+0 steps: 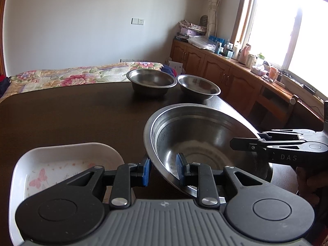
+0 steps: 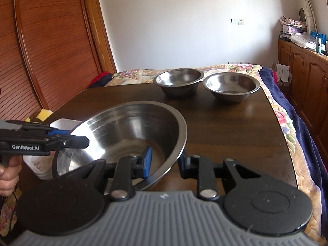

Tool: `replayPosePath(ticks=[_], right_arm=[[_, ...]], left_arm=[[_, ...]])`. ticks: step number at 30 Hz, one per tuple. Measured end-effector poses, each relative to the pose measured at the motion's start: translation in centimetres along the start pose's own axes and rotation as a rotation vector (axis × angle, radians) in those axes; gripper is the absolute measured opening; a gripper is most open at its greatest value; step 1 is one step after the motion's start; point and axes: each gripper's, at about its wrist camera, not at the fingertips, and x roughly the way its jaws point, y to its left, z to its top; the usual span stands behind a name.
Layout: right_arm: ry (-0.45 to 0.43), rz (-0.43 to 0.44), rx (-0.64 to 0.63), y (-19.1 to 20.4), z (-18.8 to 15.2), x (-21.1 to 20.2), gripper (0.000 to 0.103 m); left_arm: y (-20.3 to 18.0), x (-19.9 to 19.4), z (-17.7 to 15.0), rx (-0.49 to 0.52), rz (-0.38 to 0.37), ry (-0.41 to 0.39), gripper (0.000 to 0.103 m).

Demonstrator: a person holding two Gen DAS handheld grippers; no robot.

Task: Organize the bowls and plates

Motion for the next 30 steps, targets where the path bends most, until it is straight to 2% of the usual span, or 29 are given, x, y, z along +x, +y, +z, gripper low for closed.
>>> replayPosePath(ticks=[30], right_arm=[[0.017, -0.009, -0.026, 0.63, -0.90, 0.03, 0.031]], left_arm=[[0.29, 0.16, -0.89, 0.011, 0.004, 0.014, 0.029]])
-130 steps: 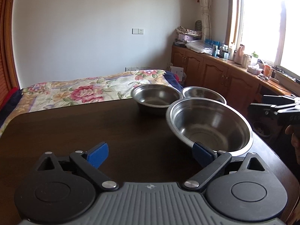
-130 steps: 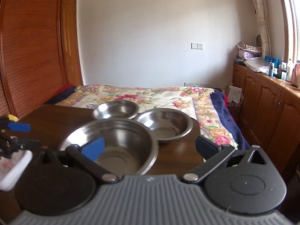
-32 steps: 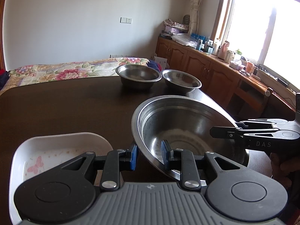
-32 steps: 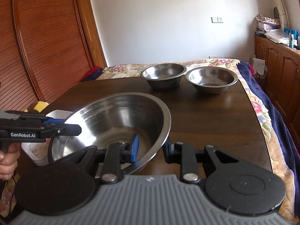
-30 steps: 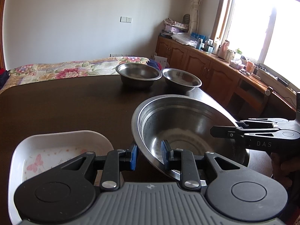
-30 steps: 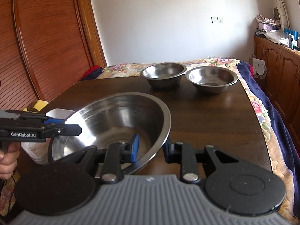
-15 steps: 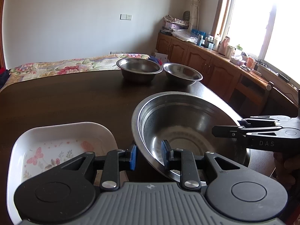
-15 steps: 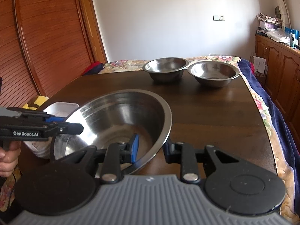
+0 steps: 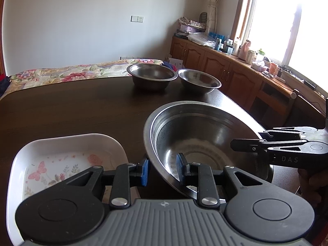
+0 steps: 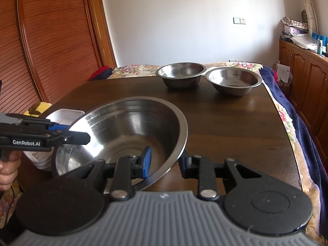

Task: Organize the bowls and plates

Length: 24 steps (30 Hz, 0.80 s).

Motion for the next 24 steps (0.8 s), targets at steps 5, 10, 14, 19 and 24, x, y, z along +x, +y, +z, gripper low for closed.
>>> replayPosePath(ticks=[5, 10, 14, 19, 24], right_arm=[[-0.020, -0.013, 0.010, -0.4, 0.3, -0.5, 0.031], [-0.051, -0.032, 0.016, -1.2, 1.3, -1.3, 0.031], [-0.074, -0.051, 0.018, -1.9, 2.2, -1.8, 0.031], [-0.090, -0.063, 0.002, -2.3, 3.1, -2.0, 0.031], [-0.109, -0.062, -0.011, -2.9, 4.4, -1.9, 0.031]], left_arm=[[0.2, 0.0, 0.1, -0.005, 0.011, -0.005, 0.031], [0.4, -0.3, 0.3, -0.010, 0.023, -0.018, 0.034], [0.7, -0.6, 0.6, -0.010, 0.033, -0.029, 0.034], [1.2, -0.9, 1.1, -0.013, 0.048, -0.042, 0.035], [1.6, -1.2, 1.9, -0.016, 0.057, -0.059, 0.038]])
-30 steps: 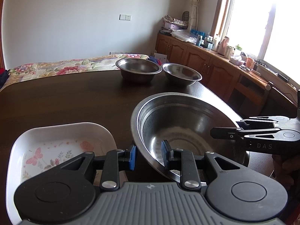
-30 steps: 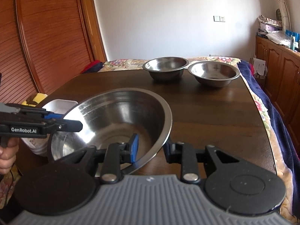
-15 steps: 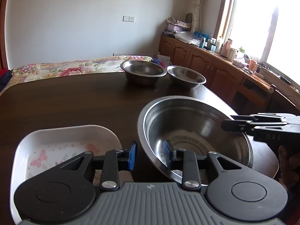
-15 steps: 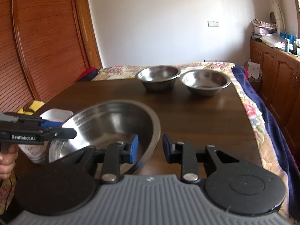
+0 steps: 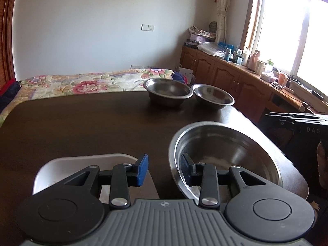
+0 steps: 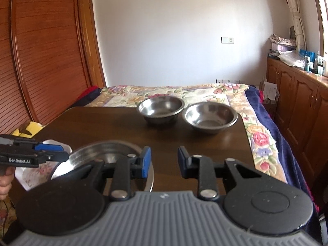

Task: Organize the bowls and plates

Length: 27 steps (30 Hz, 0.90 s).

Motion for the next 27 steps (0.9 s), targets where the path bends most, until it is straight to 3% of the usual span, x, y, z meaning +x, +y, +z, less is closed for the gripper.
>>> replayPosePath(ticks=[10, 27], right_arm=[[-0.022, 0.017, -0.026, -0.9, 2.5, 2.4, 0.031], [0.013, 0.028, -0.040, -3.4, 6.1, 9.1, 0.031]], left_arm=[[0.5, 1.3, 3.8, 0.003, 0.030, -0.056, 0.042], [0.5, 9.2, 9.4, 0.024, 0.038, -0.018, 0.045]])
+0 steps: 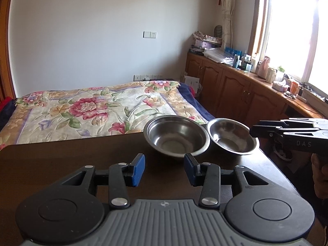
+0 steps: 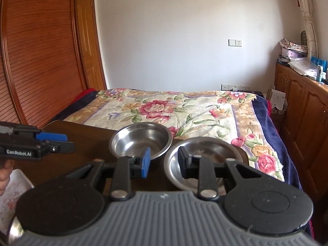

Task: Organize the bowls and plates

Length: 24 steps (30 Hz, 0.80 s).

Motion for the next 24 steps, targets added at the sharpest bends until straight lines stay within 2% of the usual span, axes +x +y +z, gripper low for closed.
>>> replayPosePath(ticks=[12, 24], right_arm=[[0.057, -0.001, -0.030, -0.2, 1.5, 6.1, 0.031], [0.111, 0.012, 0.015, -0.6, 2.2, 9.9, 0.031]], left_arm=[[0.6, 5.3, 1.6, -0.012, 0.015, 0.067, 0.045], [1.5, 8.7, 1.9, -0.078, -0.048, 0.139, 0.040]])
